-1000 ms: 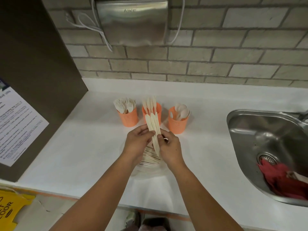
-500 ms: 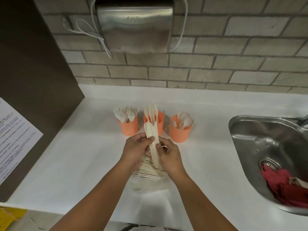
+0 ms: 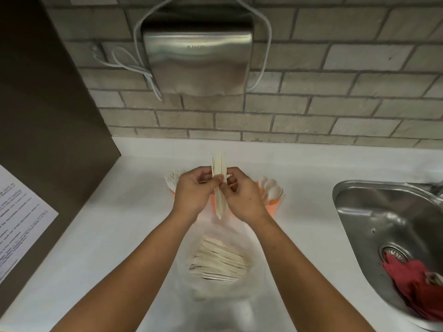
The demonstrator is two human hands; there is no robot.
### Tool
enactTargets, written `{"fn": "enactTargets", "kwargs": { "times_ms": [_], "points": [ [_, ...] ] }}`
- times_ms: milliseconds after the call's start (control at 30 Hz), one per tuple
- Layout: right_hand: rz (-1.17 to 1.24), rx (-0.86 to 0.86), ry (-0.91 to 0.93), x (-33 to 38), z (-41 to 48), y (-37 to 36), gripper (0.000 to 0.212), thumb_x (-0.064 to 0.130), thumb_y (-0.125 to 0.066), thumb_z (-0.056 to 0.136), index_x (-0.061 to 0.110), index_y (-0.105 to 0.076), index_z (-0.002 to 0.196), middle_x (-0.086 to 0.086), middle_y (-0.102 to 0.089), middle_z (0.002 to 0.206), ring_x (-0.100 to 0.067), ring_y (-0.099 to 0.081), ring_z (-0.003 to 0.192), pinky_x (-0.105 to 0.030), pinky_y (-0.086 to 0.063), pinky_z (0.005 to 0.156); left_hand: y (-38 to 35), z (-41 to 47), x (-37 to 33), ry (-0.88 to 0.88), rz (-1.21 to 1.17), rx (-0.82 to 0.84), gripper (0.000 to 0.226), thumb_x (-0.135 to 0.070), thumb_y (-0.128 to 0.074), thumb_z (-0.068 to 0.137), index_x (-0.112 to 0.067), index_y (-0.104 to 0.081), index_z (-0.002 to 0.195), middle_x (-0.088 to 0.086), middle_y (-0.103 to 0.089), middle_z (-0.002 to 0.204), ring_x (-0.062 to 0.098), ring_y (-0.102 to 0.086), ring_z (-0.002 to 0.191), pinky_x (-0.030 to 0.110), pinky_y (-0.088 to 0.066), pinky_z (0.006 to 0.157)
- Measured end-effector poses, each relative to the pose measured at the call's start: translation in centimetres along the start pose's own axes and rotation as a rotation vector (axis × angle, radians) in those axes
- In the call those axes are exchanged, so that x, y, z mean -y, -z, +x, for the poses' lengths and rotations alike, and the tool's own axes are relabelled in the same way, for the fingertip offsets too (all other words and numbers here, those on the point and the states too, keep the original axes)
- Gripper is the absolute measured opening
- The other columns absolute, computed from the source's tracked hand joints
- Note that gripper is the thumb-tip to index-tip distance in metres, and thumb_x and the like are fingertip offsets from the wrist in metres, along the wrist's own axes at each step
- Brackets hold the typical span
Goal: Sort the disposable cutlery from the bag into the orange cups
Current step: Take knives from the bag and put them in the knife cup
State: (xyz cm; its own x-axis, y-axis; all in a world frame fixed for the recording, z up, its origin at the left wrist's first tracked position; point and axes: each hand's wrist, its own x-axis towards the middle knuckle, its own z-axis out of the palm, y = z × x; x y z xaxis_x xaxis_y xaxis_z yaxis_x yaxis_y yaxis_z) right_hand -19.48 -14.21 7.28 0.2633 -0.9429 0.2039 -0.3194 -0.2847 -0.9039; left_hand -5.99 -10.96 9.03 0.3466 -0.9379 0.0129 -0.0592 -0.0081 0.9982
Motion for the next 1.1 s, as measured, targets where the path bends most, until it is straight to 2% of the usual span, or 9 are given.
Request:
{"fn": "enactTargets", "kwargs": {
  "times_ms": [167, 333, 433, 500, 600, 667, 800, 967, 1100],
  "points": [
    [-0.065, 0.015, -0.053, 1.1, 4.2, 1.4, 0.009, 0.022, -0.063, 0.097, 0.021, -0.066, 0.105, 0.011, -0.063, 0.078, -0.014, -0.068, 0.074, -0.014, -0.045, 0.057, -0.9, 2.9, -1.3, -0.018, 0.017, -0.024, 0.016, -0.006, -0.075, 0.093, -0.008, -0.077, 0.108, 0.006, -0.077, 0.092, 0.006, -0.072, 0.073, 0.016, -0.055, 0.065],
    [-0.114, 0.038, -0.056, 0.7, 7.1, 2.1, 0.01, 0.02, -0.067, 0.094, 0.023, -0.068, 0.103, 0.007, -0.066, 0.079, -0.018, -0.069, 0.076, -0.03, -0.056, 0.066, -1.4, 5.7, -1.1, -0.038, 0.121, -0.031, 0.014, -0.019, -0.08, 0.089, -0.02, -0.078, 0.103, 0.003, -0.079, 0.094, 0.014, -0.074, 0.078, 0.035, -0.059, 0.075],
    [-0.136, 0.034, -0.053, 0.0, 8.0, 2.3, 0.01, 0.019, -0.067, 0.092, 0.022, -0.068, 0.101, 0.001, -0.072, 0.082, -0.017, -0.07, 0.077, -0.032, -0.057, 0.069, -1.6, 6.7, -0.6, -0.027, 0.215, -0.024, 0.017, -0.036, -0.081, 0.082, -0.028, -0.076, 0.096, -0.003, -0.079, 0.091, 0.019, -0.076, 0.083, 0.046, -0.063, 0.082],
    [-0.159, 0.057, -0.095, -0.7, 8.1, 2.1, 0.003, 0.021, -0.066, 0.092, 0.024, -0.066, 0.091, -0.002, -0.075, 0.08, -0.019, -0.072, 0.073, -0.034, -0.058, 0.07, -1.5, 7.0, 0.1, -0.004, 0.272, -0.012, 0.016, -0.039, -0.082, 0.082, -0.027, -0.075, 0.09, -0.004, -0.078, 0.089, 0.019, -0.077, 0.082, 0.048, -0.063, 0.082],
    [-0.225, 0.062, -0.159, -1.9, 8.1, 1.6, 0.022, 0.019, -0.063, 0.094, 0.023, -0.055, 0.073, -0.007, -0.072, 0.076, -0.028, -0.07, 0.073, -0.035, -0.055, 0.068, -1.1, 7.1, 1.6, 0.025, 0.357, 0.007, 0.016, -0.033, -0.079, 0.09, -0.025, -0.073, 0.077, -0.004, -0.078, 0.083, 0.02, -0.076, 0.079, 0.048, -0.062, 0.082],
    [-0.273, 0.046, -0.148, -2.4, 8.2, 1.4, 0.028, 0.015, -0.061, 0.094, 0.022, -0.05, 0.069, -0.004, -0.066, 0.073, -0.027, -0.065, 0.072, -0.029, -0.048, 0.063, -0.8, 7.2, 1.8, 0.028, 0.392, 0.025, 0.004, -0.029, -0.077, 0.092, -0.027, -0.076, 0.088, -0.006, -0.078, 0.086, 0.016, -0.076, 0.081, 0.04, -0.062, 0.082],
    [-0.264, 0.034, -0.149, -2.7, 8.2, 1.5, 0.018, 0.006, -0.056, 0.092, 0.024, -0.056, 0.09, 0.003, -0.065, 0.068, -0.008, -0.058, 0.058, -0.013, -0.042, 0.054, -0.6, 7.2, 1.6, -0.045, 0.495, 0.023, 0.028, -0.017, -0.073, 0.094, -0.03, -0.068, 0.118, -0.012, -0.069, 0.081, 0.001, -0.069, 0.076, 0.012, -0.049, 0.064],
    [-0.305, 0.024, -0.073, -3.0, 8.1, 1.6, 0.027, 0.004, -0.051, 0.093, 0.022, -0.059, 0.111, -0.013, -0.07, 0.073, -0.026, -0.063, 0.064, -0.033, -0.051, 0.064, -0.6, 7.3, 1.5, -0.164, 0.723, 0.13, 0.037, -0.016, -0.07, 0.095, -0.032, -0.063, 0.128, -0.002, -0.068, 0.083, 0.021, -0.07, 0.077, 0.029, -0.054, 0.074],
    [-0.389, 0.053, -0.038, -3.3, 8.0, 1.5, 0.016, 0.012, -0.052, 0.093, 0.023, -0.064, 0.097, -0.006, -0.069, 0.072, -0.027, -0.064, 0.068, -0.038, -0.055, 0.067, -1.1, 7.5, 1.8, -0.266, 0.832, 0.108, 0.02, -0.024, -0.069, 0.097, -0.02, -0.069, 0.117, 0.003, -0.074, 0.098, 0.025, -0.072, 0.085, 0.038, -0.057, 0.082]
  ]
}}
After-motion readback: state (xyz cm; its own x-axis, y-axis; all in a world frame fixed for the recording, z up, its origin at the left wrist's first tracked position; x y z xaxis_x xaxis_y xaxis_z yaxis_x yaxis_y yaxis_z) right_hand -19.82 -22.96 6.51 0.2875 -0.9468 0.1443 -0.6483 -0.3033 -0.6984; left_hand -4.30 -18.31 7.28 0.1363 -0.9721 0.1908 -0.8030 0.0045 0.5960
